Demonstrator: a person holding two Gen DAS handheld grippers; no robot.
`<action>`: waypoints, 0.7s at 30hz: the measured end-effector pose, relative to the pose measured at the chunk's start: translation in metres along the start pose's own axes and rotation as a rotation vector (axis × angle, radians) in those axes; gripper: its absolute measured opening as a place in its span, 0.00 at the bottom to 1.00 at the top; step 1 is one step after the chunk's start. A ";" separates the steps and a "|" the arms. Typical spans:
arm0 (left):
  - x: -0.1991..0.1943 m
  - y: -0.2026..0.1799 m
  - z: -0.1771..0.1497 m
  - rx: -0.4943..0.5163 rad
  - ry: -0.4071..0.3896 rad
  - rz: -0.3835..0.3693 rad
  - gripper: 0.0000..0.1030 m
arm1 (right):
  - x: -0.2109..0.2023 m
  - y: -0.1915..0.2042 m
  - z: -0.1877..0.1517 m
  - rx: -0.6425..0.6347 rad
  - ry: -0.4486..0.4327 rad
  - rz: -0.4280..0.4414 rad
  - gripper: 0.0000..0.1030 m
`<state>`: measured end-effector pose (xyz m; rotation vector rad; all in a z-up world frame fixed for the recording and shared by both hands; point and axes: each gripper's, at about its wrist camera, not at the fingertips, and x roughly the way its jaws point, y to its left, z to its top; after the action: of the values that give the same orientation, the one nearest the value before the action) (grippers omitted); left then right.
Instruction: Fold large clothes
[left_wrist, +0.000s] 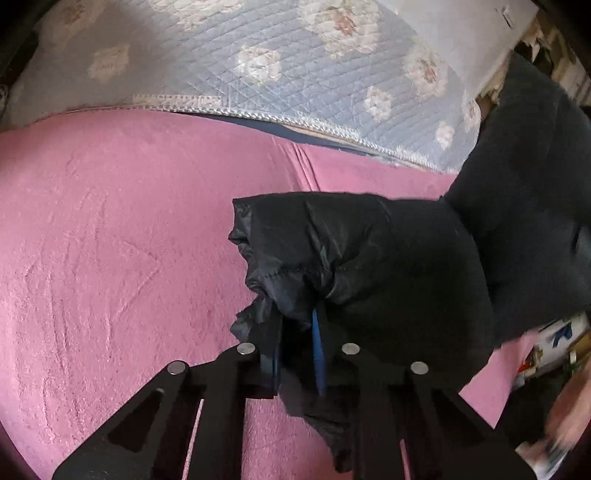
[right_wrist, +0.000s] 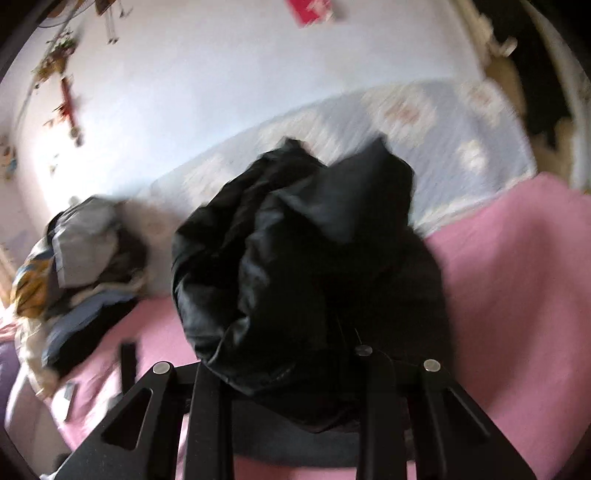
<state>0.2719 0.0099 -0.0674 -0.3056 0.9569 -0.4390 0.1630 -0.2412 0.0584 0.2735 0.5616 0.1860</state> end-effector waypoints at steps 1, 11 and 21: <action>-0.002 0.000 0.002 0.010 -0.005 0.007 0.11 | 0.014 0.003 -0.009 0.005 0.050 0.038 0.27; -0.025 0.005 -0.002 0.038 -0.100 0.020 0.22 | 0.034 0.030 -0.053 -0.113 0.139 0.025 0.64; -0.071 -0.025 0.013 0.123 -0.295 0.047 0.43 | -0.032 -0.049 -0.006 0.067 -0.083 -0.349 0.93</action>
<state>0.2414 0.0236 0.0015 -0.2284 0.6445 -0.3955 0.1382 -0.2948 0.0545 0.2424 0.5252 -0.1811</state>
